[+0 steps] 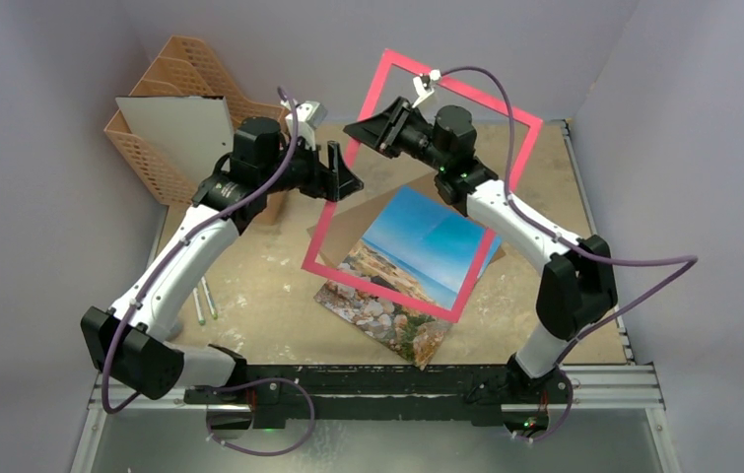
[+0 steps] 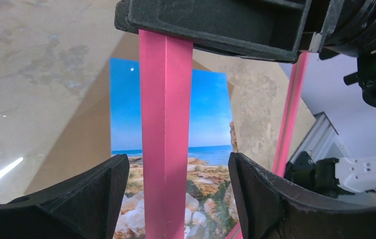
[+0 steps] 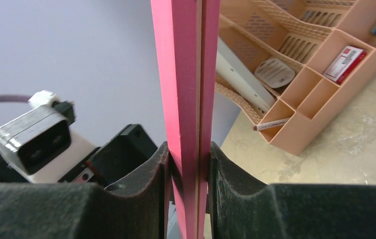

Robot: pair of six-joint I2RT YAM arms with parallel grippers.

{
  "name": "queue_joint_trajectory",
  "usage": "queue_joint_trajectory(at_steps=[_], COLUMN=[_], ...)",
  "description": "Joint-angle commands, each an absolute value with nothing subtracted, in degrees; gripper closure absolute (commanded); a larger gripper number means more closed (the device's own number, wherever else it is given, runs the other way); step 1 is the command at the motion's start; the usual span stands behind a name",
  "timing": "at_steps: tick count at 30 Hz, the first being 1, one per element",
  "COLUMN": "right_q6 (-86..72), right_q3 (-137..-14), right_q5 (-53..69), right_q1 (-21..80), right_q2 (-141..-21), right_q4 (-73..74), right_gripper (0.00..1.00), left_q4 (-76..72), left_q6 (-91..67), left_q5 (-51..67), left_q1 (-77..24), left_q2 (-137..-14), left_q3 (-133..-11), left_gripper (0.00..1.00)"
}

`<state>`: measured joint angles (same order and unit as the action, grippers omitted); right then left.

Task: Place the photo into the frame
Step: Turn over the photo frame at the center of the board.

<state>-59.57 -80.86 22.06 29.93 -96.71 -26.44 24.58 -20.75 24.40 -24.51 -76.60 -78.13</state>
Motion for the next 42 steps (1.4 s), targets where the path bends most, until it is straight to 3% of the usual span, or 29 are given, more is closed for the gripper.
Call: queue_joint_trajectory(at_steps=[1, 4, 14, 17, 21, 25, 34, 37, 40, 42], right_q6=[-56.2, -55.0, -54.2, -55.5, -59.5, -61.3, -58.9, -56.3, -54.5, -53.2], right_q3=[-84.6, -85.2, -86.8, -86.4, -84.8, -83.6, -84.1, -85.5, -85.6, -86.0], right_q5=[29.6, 32.3, 42.4, 43.4, 44.8, 45.6, 43.2, 40.4, 35.5, 30.7], right_q1=[28.9, 28.1, 27.0, 26.9, 26.9, 26.9, 26.9, 26.9, 26.9, 27.0], right_q2=[-92.8, -92.1, -92.4, -92.2, -92.5, -92.9, -93.1, -93.3, -92.3, -91.2], right_q4=[-27.7, -27.8, -30.1, -31.4, -35.9, -38.1, -34.0, -28.9, -26.5, -23.9], right_gripper=[0.98, 0.98, 0.98, 0.97, 0.97, 0.97, 0.94, 0.82, 0.57, 0.49], left_q4=[23.7, 22.7, 18.9, 18.4, 14.1, 12.0, 12.7, 12.3, 10.9, 9.3], left_q6=[-23.1, -23.6, -26.3, -26.8, -28.0, -27.8, -26.2, -26.0, -27.1, -28.0], left_q5=[33.5, 38.5, 45.0, 43.9, 43.8, 43.2, 42.5, 40.7, 36.6, 32.7], left_q1=[-24.6, -24.5, -24.5, -24.5, -24.5, -24.5, -24.5, -24.5, -24.5, -24.6], left_q2=[-74.8, -73.9, -72.6, -73.2, -73.7, -74.0, -73.9, -74.2, -74.1, -73.4], left_q3=[-80.2, -80.2, -78.8, -78.2, -75.7, -73.9, -73.1, -73.2, -73.6, -73.9], left_gripper=[0.24, 0.27, 0.52, 0.51, 0.41, 0.40, 0.80, 1.00, 1.00, 1.00])
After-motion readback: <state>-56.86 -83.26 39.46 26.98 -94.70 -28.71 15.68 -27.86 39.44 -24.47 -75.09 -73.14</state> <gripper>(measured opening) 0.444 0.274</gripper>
